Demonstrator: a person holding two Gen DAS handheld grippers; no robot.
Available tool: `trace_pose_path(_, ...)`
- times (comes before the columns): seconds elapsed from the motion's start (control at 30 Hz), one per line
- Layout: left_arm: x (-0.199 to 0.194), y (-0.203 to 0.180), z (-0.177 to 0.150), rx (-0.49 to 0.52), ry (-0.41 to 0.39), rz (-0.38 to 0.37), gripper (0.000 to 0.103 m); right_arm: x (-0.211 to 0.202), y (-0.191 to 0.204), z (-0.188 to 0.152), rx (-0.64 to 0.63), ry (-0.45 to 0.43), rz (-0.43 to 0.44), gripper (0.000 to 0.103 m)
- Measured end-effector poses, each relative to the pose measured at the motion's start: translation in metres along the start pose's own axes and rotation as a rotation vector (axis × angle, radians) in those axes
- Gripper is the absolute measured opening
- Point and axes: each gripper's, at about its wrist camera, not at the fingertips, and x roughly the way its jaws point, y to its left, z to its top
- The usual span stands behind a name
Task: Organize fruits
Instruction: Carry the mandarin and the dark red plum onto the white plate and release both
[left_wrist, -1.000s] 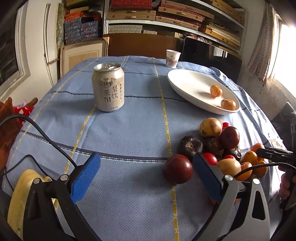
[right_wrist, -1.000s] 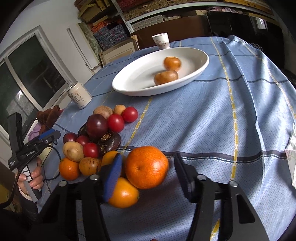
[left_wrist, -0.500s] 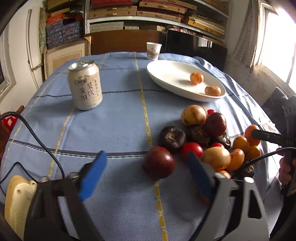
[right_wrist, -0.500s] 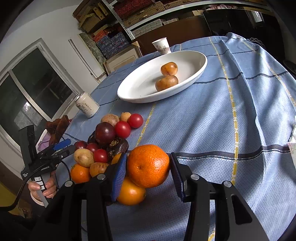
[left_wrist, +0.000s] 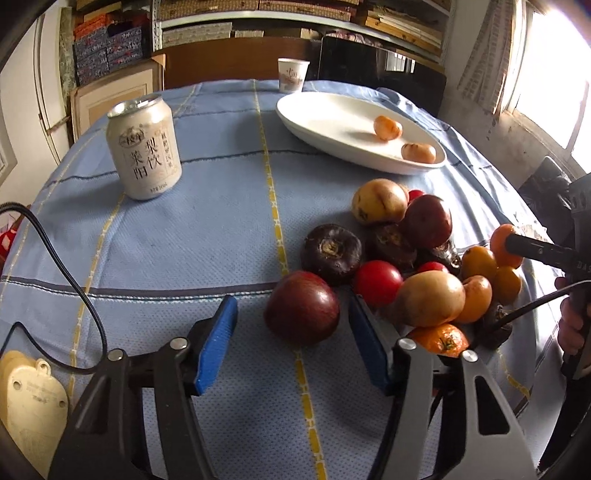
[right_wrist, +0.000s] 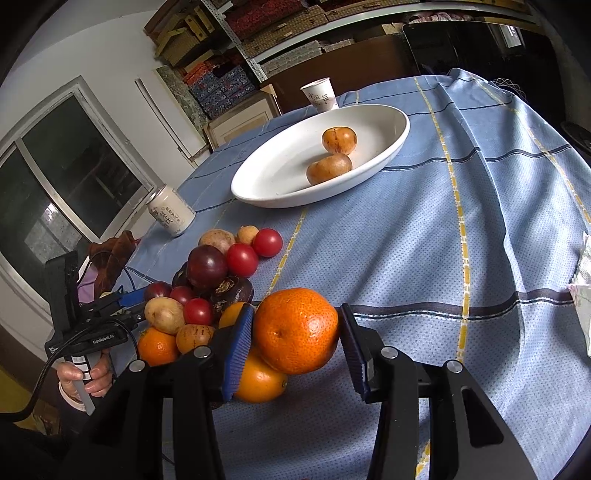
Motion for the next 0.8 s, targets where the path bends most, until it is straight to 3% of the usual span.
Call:
trace_pose_path(0.23,0.002,0.001,0.000,-0.009,0.006,-0.036,0.040,-0.002,0.001,0.000,-0.001,-0.009,0.006,0.047)
trace_pose_path(0.47,-0.009,0.015,0.003,-0.082,-0.030,-0.097,0.039,-0.005,-0.001,0.005,0.027,-0.037,0.052,0.047)
trace_pose_path(0.6,-0.022,0.014,0.010,-0.068,-0.075,-0.098,0.039,-0.007,0.005,0.015,0.028,-0.039,0.076,0.047)
trace_pose_path(0.8,-0.033,0.000,0.051,-0.027,-0.096,-0.145,0.039,-0.007,0.018,0.059,0.026,-0.082,0.123,0.047)
